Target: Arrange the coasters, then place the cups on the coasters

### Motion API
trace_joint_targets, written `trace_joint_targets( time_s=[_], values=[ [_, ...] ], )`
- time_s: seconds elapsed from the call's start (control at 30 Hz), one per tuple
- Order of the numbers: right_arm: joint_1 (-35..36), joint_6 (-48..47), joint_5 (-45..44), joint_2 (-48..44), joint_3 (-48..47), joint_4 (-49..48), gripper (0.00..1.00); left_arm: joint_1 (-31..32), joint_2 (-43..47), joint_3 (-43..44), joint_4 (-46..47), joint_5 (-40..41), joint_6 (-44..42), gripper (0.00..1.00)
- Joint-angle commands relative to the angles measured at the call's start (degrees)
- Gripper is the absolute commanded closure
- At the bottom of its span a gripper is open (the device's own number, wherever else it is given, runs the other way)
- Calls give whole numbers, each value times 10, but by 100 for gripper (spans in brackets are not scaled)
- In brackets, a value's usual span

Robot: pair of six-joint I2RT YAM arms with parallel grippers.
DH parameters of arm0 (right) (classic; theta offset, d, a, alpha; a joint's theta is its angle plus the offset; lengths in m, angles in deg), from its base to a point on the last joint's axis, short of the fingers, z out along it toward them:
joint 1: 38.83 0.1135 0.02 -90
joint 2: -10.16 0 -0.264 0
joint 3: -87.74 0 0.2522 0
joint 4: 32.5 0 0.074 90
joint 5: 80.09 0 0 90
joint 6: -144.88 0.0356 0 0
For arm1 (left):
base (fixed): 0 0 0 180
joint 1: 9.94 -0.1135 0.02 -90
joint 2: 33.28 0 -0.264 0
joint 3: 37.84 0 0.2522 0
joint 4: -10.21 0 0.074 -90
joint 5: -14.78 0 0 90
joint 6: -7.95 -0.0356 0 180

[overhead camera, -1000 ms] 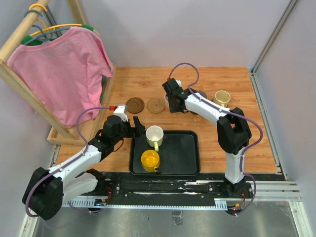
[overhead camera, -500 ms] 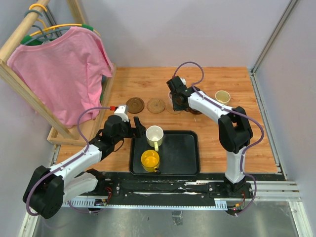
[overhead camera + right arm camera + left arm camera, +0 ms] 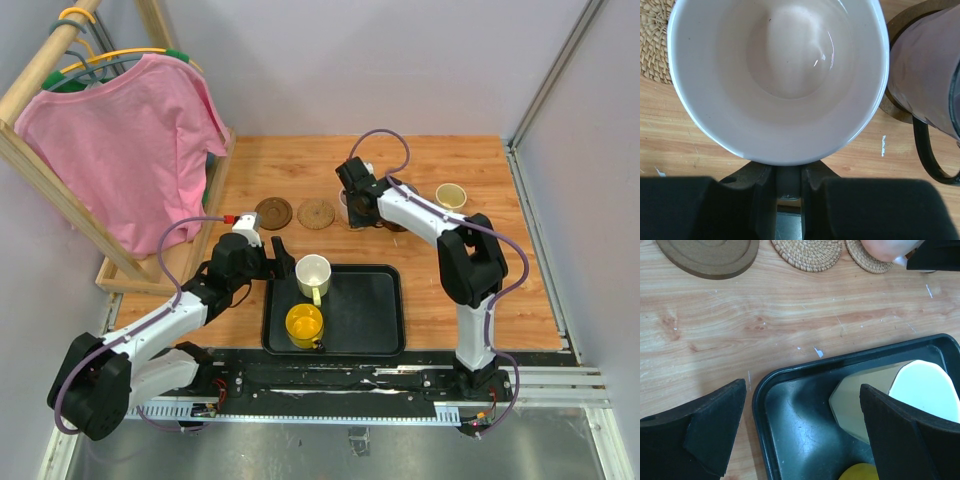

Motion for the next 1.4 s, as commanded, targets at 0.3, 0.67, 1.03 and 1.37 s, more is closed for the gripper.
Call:
trace_joint_targets(
  time_s=[0.3, 0.67, 1.03, 1.37],
  values=[
    [-13, 12, 4, 24, -6, -22, 99, 4, -6, 17, 19, -2, -9, 0],
    [-15, 18, 3, 2, 17, -22, 64, 4, -6, 15, 17, -5, -8, 0],
    [-15, 20, 11, -35, 32, -19, 37, 4, 5, 12, 10, -4, -6, 0],
    [-2, 8, 17, -116, 82, -34, 13, 5, 63, 11, 2, -54, -7, 0]
  ],
)
